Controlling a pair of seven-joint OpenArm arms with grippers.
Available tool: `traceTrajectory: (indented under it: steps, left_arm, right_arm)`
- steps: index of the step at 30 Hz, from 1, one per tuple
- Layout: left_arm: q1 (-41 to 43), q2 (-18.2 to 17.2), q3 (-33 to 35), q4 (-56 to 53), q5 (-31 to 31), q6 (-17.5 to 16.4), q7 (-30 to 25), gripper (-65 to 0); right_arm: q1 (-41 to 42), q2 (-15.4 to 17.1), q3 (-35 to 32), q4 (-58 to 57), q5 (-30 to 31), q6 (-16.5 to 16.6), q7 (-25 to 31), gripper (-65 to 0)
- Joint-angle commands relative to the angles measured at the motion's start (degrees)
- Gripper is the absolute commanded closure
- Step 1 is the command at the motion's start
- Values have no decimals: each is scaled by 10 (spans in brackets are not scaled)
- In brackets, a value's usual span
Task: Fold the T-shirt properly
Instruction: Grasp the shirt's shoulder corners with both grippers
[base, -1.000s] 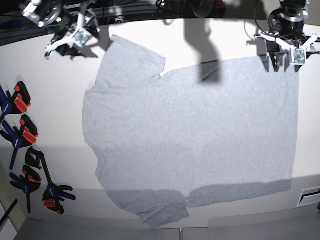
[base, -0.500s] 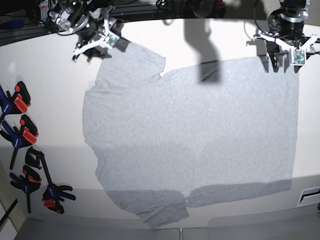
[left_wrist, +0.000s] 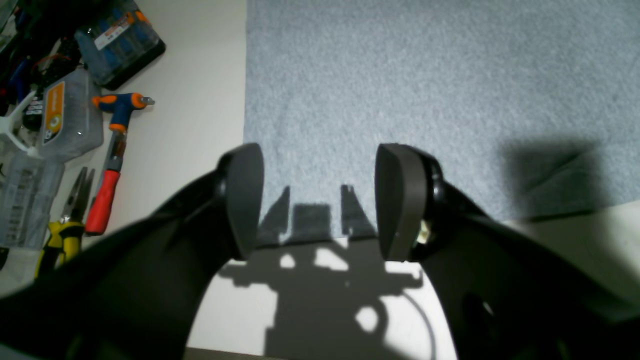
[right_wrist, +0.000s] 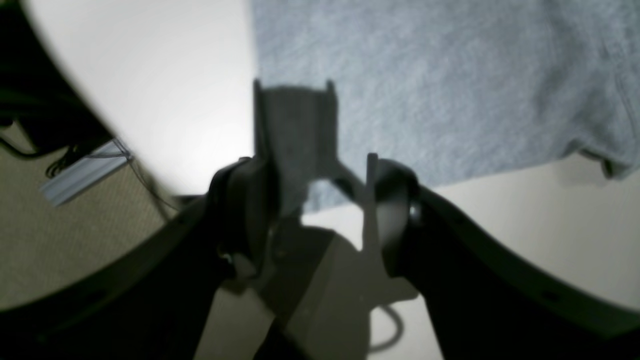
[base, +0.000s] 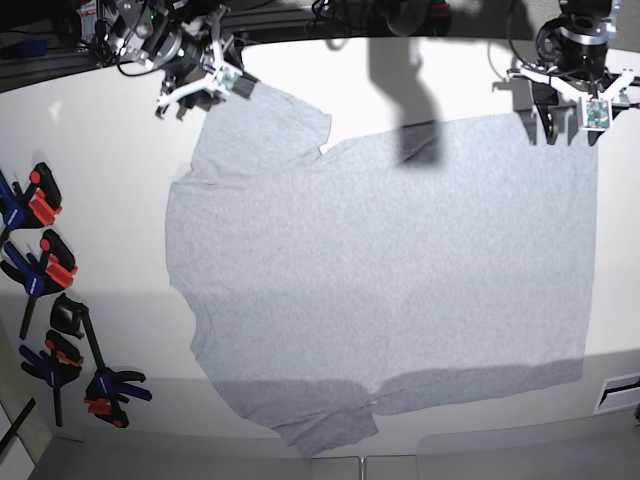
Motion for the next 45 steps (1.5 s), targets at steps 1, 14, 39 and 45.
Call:
traceTrajectory:
  steps: [1,14,39,45]
  left_arm:
    - [3,-4,-3,10,2,2,-13,-320]
    - [3,-4,-3,10,2,-84,20,-320]
    - [-24,-305,144,-304,262,-152,-151,-320]
    - [-105,-305,216,-382,314,-151,-142,-319]
  right_arm:
    - [1,7,3,0,-10,-5,-9,-310]
    - [1,0,2,-27,-8,-40,22,0]
    - [2,0,3,-24,-10,-86,19,0]
    - [2,0,3,-23,-10,-86,19,0]
